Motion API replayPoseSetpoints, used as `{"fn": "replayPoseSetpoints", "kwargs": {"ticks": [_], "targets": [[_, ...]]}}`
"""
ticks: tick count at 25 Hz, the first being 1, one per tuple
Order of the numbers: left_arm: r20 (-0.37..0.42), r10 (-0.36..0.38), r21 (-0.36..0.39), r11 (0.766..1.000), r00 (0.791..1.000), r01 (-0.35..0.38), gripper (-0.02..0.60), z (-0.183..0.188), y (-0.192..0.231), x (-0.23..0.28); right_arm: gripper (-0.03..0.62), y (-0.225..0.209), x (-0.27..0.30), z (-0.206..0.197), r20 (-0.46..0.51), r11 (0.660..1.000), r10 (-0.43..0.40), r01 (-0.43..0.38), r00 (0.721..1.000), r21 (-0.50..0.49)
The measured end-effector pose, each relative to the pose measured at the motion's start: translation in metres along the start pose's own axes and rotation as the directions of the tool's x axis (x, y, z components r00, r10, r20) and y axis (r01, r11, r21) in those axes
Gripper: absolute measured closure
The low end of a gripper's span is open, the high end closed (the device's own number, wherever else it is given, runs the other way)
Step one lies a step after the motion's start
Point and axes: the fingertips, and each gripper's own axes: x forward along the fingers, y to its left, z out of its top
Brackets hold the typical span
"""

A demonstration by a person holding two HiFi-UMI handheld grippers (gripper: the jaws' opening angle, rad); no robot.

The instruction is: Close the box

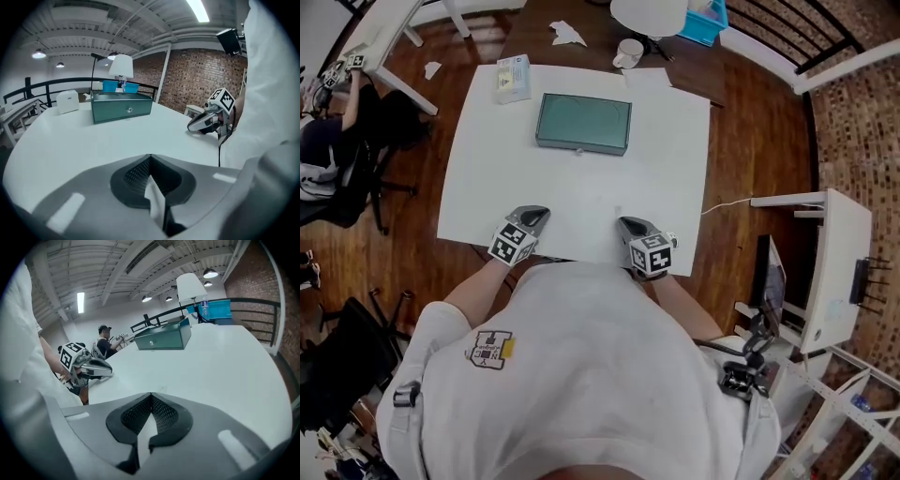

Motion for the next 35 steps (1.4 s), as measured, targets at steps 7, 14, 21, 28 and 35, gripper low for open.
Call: {"fn": "replayPoseSetpoints", "kwargs": {"ticks": [7, 14, 21, 28, 35], "targets": [[0.042, -0.057, 0.085, 0.995, 0.997, 0.054, 0.583, 0.0, -0.008, -0.003, 0.595, 0.0, 0.005, 0.004, 0.02, 1.0, -0.015, 0.015, 1.0, -0.013], [0.05, -0.107, 0.007, 0.994, 0.993, 0.107, 0.583, 0.003, -0.003, -0.005, 0.595, 0.006, 0.007, 0.0, 0.014, 0.994, -0.019, 0.021, 1.0, -0.111], [0.069, -0.13, -0.022, 0.991, 0.989, 0.132, 0.583, 0.007, -0.002, -0.011, 0.595, 0.012, 0.007, 0.0, 0.017, 0.99, -0.022, 0.025, 1.0, -0.141], [0.056, -0.156, -0.015, 0.988, 0.986, 0.157, 0.583, 0.005, -0.004, -0.009, 0.595, 0.013, 0.009, -0.003, 0.003, 0.987, -0.019, 0.019, 1.0, -0.16], [0.054, -0.171, -0.011, 0.985, 0.984, 0.171, 0.583, 0.006, -0.005, -0.012, 0.595, 0.015, 0.01, -0.005, -0.014, 0.983, -0.029, 0.026, 0.999, -0.181]]}}
